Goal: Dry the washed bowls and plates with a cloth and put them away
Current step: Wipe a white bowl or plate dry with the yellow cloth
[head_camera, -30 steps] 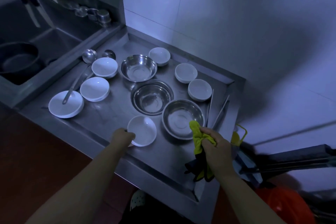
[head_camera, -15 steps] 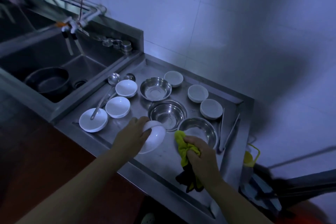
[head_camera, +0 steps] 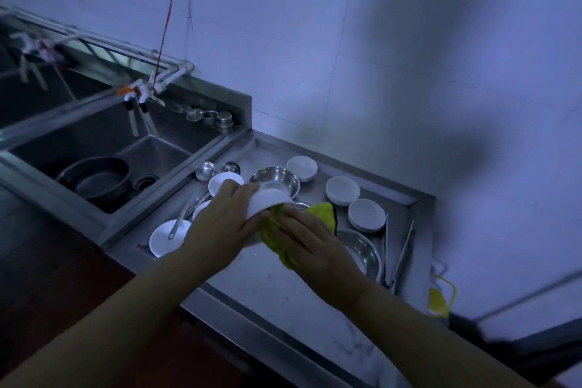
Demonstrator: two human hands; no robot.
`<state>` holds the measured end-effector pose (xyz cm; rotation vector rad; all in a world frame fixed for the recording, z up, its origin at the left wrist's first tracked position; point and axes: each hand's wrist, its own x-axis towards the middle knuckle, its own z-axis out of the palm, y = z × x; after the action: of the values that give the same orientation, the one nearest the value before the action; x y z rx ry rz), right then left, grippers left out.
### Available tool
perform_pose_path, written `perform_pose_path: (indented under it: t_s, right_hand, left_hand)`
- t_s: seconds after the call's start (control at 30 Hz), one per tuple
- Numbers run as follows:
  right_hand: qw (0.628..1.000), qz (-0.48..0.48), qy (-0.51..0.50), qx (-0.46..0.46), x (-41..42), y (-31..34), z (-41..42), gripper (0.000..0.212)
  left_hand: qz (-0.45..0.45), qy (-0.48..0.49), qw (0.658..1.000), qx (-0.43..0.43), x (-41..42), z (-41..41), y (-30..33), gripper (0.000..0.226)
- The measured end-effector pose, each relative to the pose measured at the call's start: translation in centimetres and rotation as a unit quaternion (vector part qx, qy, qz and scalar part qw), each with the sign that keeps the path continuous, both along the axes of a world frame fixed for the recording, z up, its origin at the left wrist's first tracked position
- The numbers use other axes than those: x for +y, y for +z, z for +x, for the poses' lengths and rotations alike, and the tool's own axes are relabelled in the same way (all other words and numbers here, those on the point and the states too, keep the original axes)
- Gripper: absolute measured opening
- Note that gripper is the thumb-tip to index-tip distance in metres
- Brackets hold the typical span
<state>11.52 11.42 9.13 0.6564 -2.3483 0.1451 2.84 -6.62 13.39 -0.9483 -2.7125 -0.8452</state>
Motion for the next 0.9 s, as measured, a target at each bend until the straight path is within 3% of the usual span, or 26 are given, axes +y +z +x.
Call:
perform_pose_path:
  t_s: [0.2,0.3,0.47,0.57,0.7,0.8,0.83,0.9]
  right_hand:
    - [0.993,0.071,-0.093,-0.005,-0.7,1.2,-1.7,0.064]
    - [0.998,-0.014,-0.067,-0.001,-1.9,1.2,-1.3,0.041]
    - [0.980,-0.177,-0.082,0.026,-4.7,0.6,-0.6,0.039]
    - [0.974,-0.194,-0.101,0.063,-4.6,0.4,-0.6,0.038]
    - [0.989,-0.036,-0.052,0.137,0.1,1.2,-0.2,0.023]
    - [0.983,0.094,0.009,0.154,3.7,2.6,0.3,0.006]
    - [0.981,0.118,0.012,0.153,4.3,2.9,0.3,0.005]
    - [0.982,0.115,-0.012,0.152,4.4,3.2,0.4,0.007]
  left_hand:
    - [0.102,0.025,0.994,-0.011,0.6,0.4,2.7,0.046]
    - [0.175,0.033,0.984,-0.033,1.3,0.5,3.4,0.044]
    - [0.278,0.058,0.954,-0.096,3.9,0.9,3.5,0.014]
    - [0.325,0.028,0.931,-0.162,5.2,1.0,3.7,0.009]
    - [0.277,-0.053,0.932,-0.228,4.9,0.3,4.4,0.017]
    - [0.124,-0.148,0.931,-0.309,4.6,-1.5,6.0,0.021]
    - [0.085,-0.161,0.926,-0.330,4.7,-2.0,6.5,0.019]
    - [0.103,-0.173,0.916,-0.348,5.1,-2.5,7.1,0.020]
